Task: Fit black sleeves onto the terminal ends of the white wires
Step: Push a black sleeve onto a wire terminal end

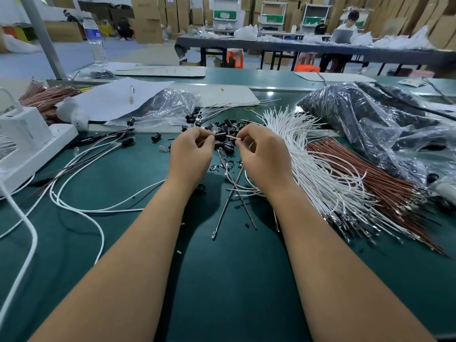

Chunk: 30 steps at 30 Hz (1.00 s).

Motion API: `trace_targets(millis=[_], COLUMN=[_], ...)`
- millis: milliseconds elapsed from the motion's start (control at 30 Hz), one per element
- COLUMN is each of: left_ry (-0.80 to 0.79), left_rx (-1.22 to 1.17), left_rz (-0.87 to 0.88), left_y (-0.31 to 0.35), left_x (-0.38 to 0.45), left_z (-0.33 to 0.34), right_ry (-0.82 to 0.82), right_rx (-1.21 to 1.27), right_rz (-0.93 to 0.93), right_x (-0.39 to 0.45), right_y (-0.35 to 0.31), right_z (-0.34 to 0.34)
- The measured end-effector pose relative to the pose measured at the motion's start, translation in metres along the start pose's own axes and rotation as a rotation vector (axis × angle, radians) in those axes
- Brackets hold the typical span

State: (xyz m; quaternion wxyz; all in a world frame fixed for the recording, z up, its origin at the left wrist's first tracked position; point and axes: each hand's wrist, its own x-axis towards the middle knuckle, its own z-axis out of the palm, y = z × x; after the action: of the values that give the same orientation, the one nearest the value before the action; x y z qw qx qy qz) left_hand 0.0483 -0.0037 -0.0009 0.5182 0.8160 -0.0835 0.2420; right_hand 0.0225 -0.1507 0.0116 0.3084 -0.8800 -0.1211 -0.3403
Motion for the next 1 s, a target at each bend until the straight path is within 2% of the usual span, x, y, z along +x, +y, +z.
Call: trace_targets(millis=[233, 367, 567, 633, 733, 867, 1000], left_ry=[-0.025, -0.047, -0.105, -0.130, -0.172, -0.134, -0.099], left_rx=[0.044, 0.019, -0.063, -0.100, -0.110, -0.067, -0.084], left_rz=[0.041, 0.074, 0.061, 0.047, 0.050, 0.119, 0.102], left_y=[0.0000, 0.0000, -0.0016, -0.0003, 0.0012, 0.0027, 0.0026], left_x=[-0.0011, -0.0023, -0.0018, -0.0033, -0.0051, -0.0053, -0.0039], left_z=[0.0002, 0.0015, 0.0013, 0.0024, 0.0045, 0.0051, 0.0046], right_ry=[0.026, 0.056, 0.022, -0.018, -0.050, -0.044, -0.024], right_rx=[0.054, 0.124, 0.713, 0.814, 0.741, 0.432, 0.384], right_rz=[0.100, 0.236, 0.601, 0.672, 0.617, 0.422, 0.377], right_x=[0.0012, 0.0039, 0.0066, 0.0058, 0.0049, 0.0046, 0.0040], right_y=[0.0031, 0.0029, -0.0004, -0.0022, -0.0039, -0.0044, -0.0057], right_z=[-0.0024, -0.0026, -0.0038, -0.0021, 0.0005, 0.0029, 0.0035])
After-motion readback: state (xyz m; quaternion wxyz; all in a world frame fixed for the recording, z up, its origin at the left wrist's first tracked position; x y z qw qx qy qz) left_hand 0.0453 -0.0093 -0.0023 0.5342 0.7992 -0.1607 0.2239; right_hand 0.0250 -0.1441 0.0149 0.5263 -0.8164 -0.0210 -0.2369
